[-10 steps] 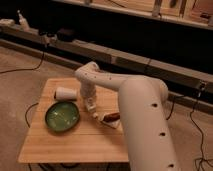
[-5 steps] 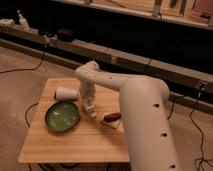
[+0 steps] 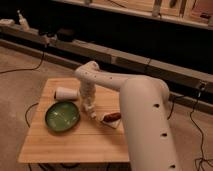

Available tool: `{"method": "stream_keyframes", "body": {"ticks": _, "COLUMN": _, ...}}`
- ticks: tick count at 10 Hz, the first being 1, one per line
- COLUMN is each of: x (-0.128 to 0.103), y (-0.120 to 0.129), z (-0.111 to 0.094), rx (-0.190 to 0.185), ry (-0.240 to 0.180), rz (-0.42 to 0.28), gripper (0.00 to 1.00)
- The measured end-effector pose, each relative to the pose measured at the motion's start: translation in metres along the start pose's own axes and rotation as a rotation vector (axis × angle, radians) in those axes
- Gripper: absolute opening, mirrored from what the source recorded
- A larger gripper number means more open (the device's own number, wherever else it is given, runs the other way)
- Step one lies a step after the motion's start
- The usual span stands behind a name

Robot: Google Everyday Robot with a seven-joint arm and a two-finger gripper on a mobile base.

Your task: Stand the bottle upright

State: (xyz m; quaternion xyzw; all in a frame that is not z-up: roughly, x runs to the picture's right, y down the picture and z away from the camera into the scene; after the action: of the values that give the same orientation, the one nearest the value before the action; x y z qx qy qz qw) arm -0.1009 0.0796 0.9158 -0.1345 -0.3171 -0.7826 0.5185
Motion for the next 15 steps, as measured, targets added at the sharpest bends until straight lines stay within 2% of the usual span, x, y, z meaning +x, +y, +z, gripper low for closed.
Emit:
{"method": "stream_keyframes", "body": {"ticks": 1, "x": -0.001, "y": 0.002, "z": -0.006, "rx": -0.004, "ry": -0.003, "rz": 0.033, "gripper": 0.28}}
{"method": "stream_keyframes", "body": {"ticks": 3, "x": -0.01, "y": 0.005, "z": -0.035, "rx": -0.011, "ry": -0.024, "rz": 0.165, "gripper": 0.28}}
{"method": "stream_keyframes", "body": {"ticks": 6, "x": -0.022, "y": 0.005, "z": -0.048, "rx": 0.016, "ry": -0.072, "rz": 0.324, "gripper": 0.28}}
{"method": "stream_keyframes", "body": {"ticks": 8, "x": -0.025, "y": 0.007, "z": -0.05, "rx": 0.021, "ry": -0.083, "rz": 0.364, "gripper": 0.28}}
{"method": "stream_keyframes", "body": {"ticks": 10, "x": -0.025, "y": 0.007, "z": -0.05, "rx": 0.023, "ry": -0.084, "rz": 0.367, "gripper": 0.28}}
{"method": "stream_keyframes", "body": {"ticks": 11, "x": -0.023, "y": 0.004, "z": -0.05, "rx": 0.039, "ry": -0.087, "rz": 0.389, "gripper": 0.28}}
{"method": "stream_keyframes", "body": {"ticks": 12, "x": -0.023, "y": 0.003, "z": -0.051, "rx": 0.069, "ry": -0.095, "rz": 0.442, "gripper": 0.28}}
{"method": "stream_keyframes", "body": {"ticks": 14, "x": -0.025, "y": 0.006, "z": -0.052, "rx": 0.132, "ry": -0.125, "rz": 0.606, "gripper": 0.28}}
{"method": "stream_keyframes", "body": {"ticks": 15, "x": -0.026, "y": 0.012, "z": -0.053, "rx": 0.172, "ry": -0.145, "rz": 0.727, "gripper": 0.28}}
